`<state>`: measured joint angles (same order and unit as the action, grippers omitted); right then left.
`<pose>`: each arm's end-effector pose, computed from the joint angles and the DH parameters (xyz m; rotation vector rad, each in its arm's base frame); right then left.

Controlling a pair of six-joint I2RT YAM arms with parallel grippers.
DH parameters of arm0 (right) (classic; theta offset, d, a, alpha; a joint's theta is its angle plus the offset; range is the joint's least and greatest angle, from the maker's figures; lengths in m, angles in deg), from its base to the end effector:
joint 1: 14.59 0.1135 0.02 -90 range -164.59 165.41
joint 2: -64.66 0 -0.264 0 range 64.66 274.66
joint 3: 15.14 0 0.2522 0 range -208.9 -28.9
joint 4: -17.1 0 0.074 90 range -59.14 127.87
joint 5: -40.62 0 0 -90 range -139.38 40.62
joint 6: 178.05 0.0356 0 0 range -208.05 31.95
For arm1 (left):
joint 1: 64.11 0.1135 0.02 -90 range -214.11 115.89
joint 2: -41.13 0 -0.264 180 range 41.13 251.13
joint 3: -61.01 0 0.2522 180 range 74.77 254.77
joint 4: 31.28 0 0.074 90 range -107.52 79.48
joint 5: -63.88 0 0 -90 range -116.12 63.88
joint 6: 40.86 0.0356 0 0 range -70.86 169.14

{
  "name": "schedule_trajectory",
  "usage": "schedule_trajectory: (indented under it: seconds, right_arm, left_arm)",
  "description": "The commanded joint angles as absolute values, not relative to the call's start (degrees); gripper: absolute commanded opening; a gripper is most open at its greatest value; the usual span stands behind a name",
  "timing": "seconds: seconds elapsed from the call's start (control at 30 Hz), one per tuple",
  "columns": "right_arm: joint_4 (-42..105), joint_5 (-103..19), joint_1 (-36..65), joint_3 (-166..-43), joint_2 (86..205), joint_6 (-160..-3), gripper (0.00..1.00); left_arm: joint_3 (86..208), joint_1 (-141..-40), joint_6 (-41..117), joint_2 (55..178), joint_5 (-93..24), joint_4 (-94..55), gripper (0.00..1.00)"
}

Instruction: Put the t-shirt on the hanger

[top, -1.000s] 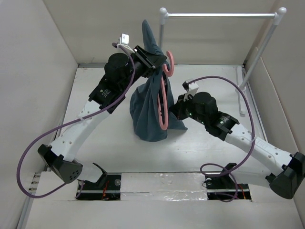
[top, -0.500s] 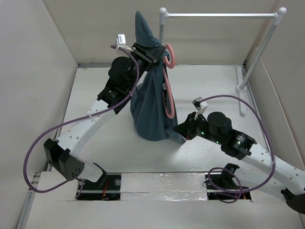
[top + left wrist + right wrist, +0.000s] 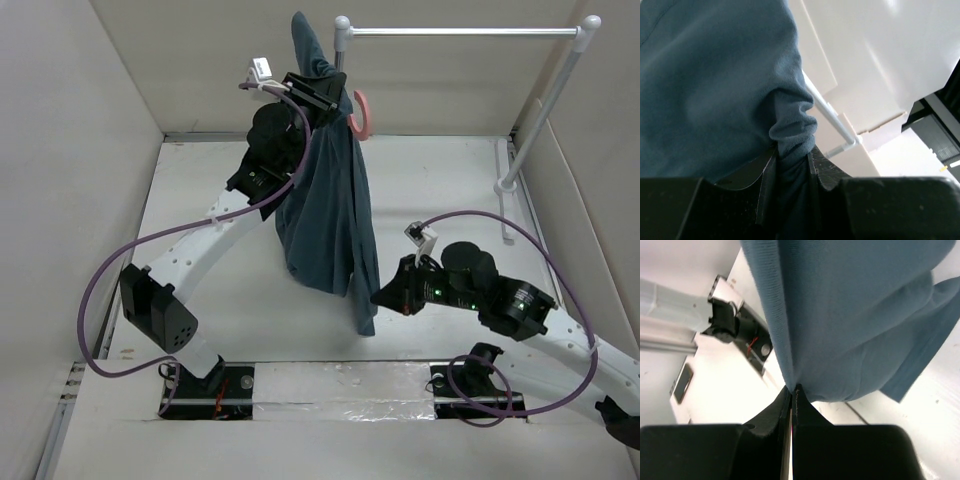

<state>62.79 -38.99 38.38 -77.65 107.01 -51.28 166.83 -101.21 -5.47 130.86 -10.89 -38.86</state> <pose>0.0912 0.1316 0.3313 -0.4371 2.1715 1.1263 0.2930 -0.2099 0.4909 -0.4401 1.1887 -1.2479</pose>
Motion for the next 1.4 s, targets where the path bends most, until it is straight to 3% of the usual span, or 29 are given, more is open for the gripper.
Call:
schedule_trajectory:
  seconds: [0.0,0.23,0.5,0.73,0.83,0.9,0.93,1.03,1.2,1.33,1.37]
  right_arm:
    - [73.13,-29.35,39.64,-79.52,109.13,-50.96,0.00]
    - [77.71,-36.63,39.64,-91.90,110.36,-52.46,0.00]
    - [67.96,-41.55,39.64,-93.32,115.29,-50.09,0.00]
    - [71.55,-36.65,39.64,-97.35,122.40,-55.08,0.45]
    - [77.08,-36.28,39.64,-101.21,124.87,-57.55,0.55]
    - [79.20,-39.25,39.64,-102.89,124.52,-57.56,0.57]
    - [78.77,-40.49,39.64,-103.42,124.00,-56.95,0.52]
    - [70.89,-40.77,39.64,-101.24,123.02,-53.62,0.00]
    - [62.43,-42.86,41.74,-98.51,123.11,-49.65,0.00]
    - [60.05,-43.76,42.28,-97.80,124.51,-50.17,0.37]
    - [59.35,-43.76,42.28,-97.72,125.74,-50.35,0.40]
  left_arm:
    - [173.91,-99.62,-5.26,130.24,-5.29,-50.83,0.00]
    - [169.53,-99.62,-3.94,129.46,-12.31,-49.96,0.00]
    - [148.99,-102.34,-10.36,117.78,-22.86,-41.79,0.00]
    - [137.19,-102.34,-15.19,107.84,-25.77,-35.45,0.00]
    - [133.41,-102.34,-16.25,105.82,-25.77,-35.62,0.00]
    - [131.03,-102.34,-16.68,105.03,-25.68,-36.85,0.00]
    - [130.50,-102.34,-16.95,105.02,-25.68,-37.12,0.00]
    - [130.14,-102.34,-17.65,106.25,-25.77,-38.17,0.00]
    - [132.51,-102.34,-17.04,108.01,-25.85,-37.30,0.00]
    - [134.01,-102.34,-17.04,109.24,-25.85,-36.68,0.00]
    - [134.19,-102.34,-17.21,109.59,-25.85,-36.50,0.00]
